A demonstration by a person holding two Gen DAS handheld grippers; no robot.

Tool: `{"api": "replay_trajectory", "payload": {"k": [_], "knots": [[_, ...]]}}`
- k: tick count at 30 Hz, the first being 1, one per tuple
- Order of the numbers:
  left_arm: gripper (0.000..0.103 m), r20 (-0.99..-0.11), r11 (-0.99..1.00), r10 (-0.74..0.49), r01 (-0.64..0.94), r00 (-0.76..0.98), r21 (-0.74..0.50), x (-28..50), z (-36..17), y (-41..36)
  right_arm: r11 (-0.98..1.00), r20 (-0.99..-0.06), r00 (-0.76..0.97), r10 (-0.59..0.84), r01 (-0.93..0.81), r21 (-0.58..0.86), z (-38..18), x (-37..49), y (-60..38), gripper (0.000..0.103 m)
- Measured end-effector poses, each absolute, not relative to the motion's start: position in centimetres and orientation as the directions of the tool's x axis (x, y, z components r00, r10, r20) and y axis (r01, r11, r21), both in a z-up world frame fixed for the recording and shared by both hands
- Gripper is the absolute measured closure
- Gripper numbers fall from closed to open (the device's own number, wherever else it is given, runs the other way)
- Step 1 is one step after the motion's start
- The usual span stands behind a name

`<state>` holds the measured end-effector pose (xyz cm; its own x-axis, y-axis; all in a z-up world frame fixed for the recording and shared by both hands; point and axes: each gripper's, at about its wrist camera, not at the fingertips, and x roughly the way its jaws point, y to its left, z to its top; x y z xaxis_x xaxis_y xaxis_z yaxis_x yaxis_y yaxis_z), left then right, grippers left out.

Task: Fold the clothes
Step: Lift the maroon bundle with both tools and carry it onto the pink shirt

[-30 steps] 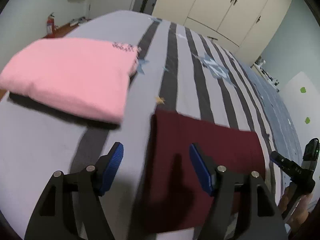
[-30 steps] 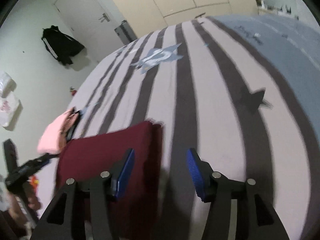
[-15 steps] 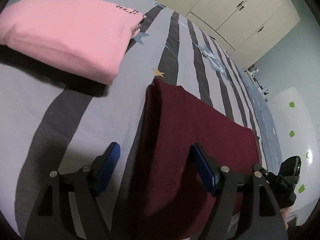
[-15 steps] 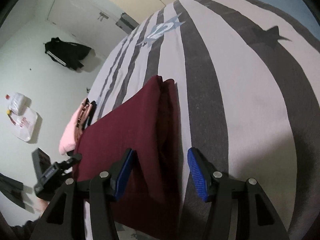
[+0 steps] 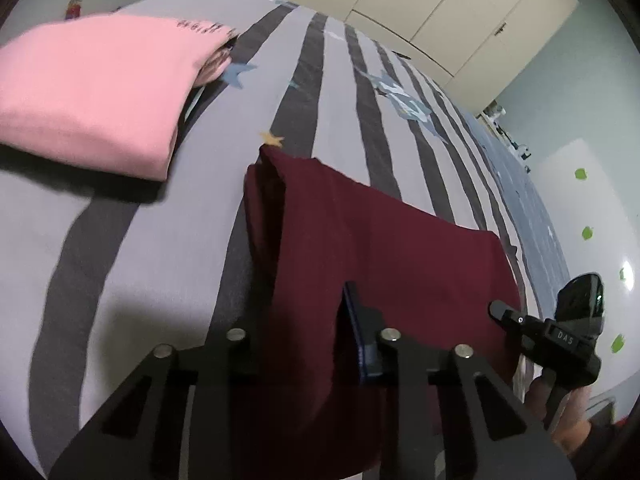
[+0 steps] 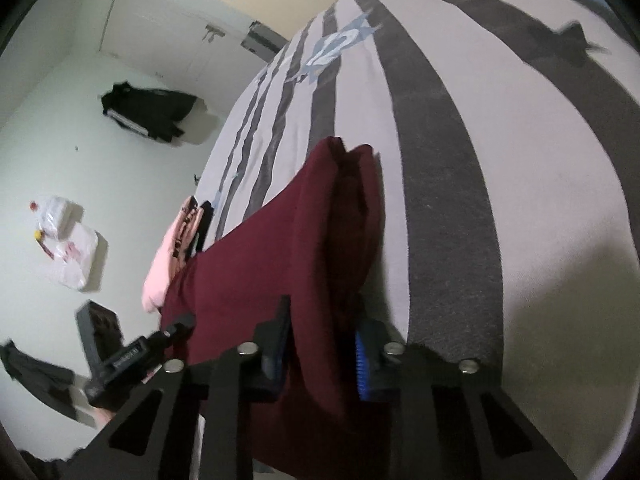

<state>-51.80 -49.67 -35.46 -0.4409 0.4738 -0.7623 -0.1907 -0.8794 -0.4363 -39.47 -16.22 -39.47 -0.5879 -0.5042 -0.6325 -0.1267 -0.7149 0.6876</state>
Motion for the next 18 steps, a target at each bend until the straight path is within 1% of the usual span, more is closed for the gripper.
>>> {"api": "replay_trajectory", "payload": {"k": [3, 7, 8, 10, 12, 15, 17, 18], "knots": [[0.082, -0.747, -0.874, 0.483, -0.203, -0.458, -0.441, -51.6, -34.2, -49.8, -0.758, -0.652, -0.607, -0.454, -0.121, 0.641, -37.5, -39.3, -17.1, 0.087], [0.083, -0.706, -0.858, 0.51, -0.228, -0.492, -0.461, -52.1, -31.2, -51.0, -0.797, -0.65, -0.646, -0.4, -0.104, 0.594, -33.8, -39.1, -18.9, 0.088], [0.083, -0.695, -0.855, 0.515, -0.236, -0.502, -0.463, -52.4, -30.4, -51.5, -0.799, -0.645, -0.656, -0.392, -0.104, 0.592, -32.7, -39.3, -19.5, 0.088], [0.083, -0.679, -0.858, 0.51, -0.255, -0.528, -0.447, -56.6, -27.8, -52.2, -0.798, -0.629, -0.677, -0.382, -0.102, 0.594, -30.7, -40.2, -21.1, 0.088], [0.083, -0.668, -0.864, 0.5, -0.266, -0.552, -0.427, -56.3, -25.3, -53.5, -0.796, -0.617, -0.687, -0.383, -0.093, 0.597, -29.5, -41.6, -22.9, 0.088], [0.083, -0.664, -0.882, 0.469, -0.268, -0.582, -0.387, -58.9, -23.8, -58.4, -0.789, -0.6, -0.693, -0.401, -0.071, 0.61, -28.6, -44.6, -26.6, 0.088], [0.083, -0.667, -0.893, 0.448, -0.263, -0.595, -0.365, -58.4, -26.0, -63.4, -0.784, -0.591, -0.691, -0.417, -0.056, 0.619, -28.5, -46.9, -29.4, 0.088], [0.083, -0.669, -0.9, 0.433, -0.258, -0.603, -0.35, -58.7, -26.6, -67.5, -0.781, -0.586, -0.69, -0.425, -0.048, 0.623, -28.4, -48.0, -30.8, 0.088]]}}
